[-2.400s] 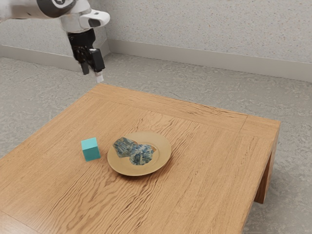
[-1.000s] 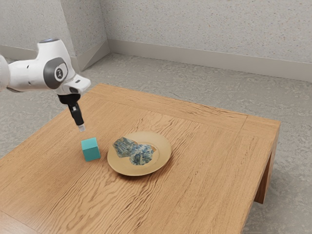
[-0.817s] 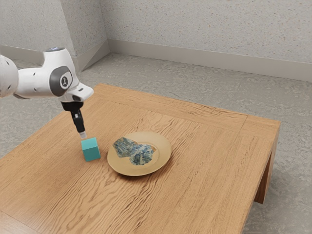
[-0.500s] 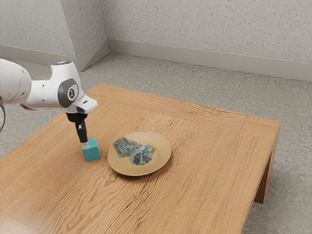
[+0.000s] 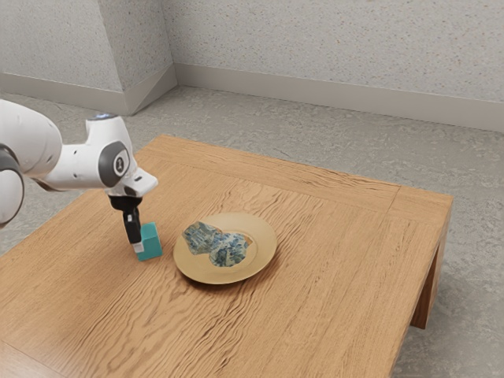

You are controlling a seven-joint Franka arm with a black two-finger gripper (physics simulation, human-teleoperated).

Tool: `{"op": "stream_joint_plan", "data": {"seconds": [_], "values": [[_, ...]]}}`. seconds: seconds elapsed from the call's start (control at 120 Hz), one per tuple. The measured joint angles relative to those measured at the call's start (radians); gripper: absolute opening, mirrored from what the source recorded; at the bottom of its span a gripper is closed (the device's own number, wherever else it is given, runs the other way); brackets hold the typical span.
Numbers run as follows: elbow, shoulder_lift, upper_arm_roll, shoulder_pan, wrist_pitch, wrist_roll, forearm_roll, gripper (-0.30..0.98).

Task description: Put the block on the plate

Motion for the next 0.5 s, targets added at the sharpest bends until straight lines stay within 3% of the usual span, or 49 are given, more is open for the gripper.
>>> {"op": "stream_joint_plan", "data": {"seconds": [0.225,0.5], "values": [[0.001,-0.001,0.006,-0.001,0.002,0.022,-0.006,0.44],[0.001,-0.017,0.017,-0.003,0.003,0.041,-0.011,0.37]]}}
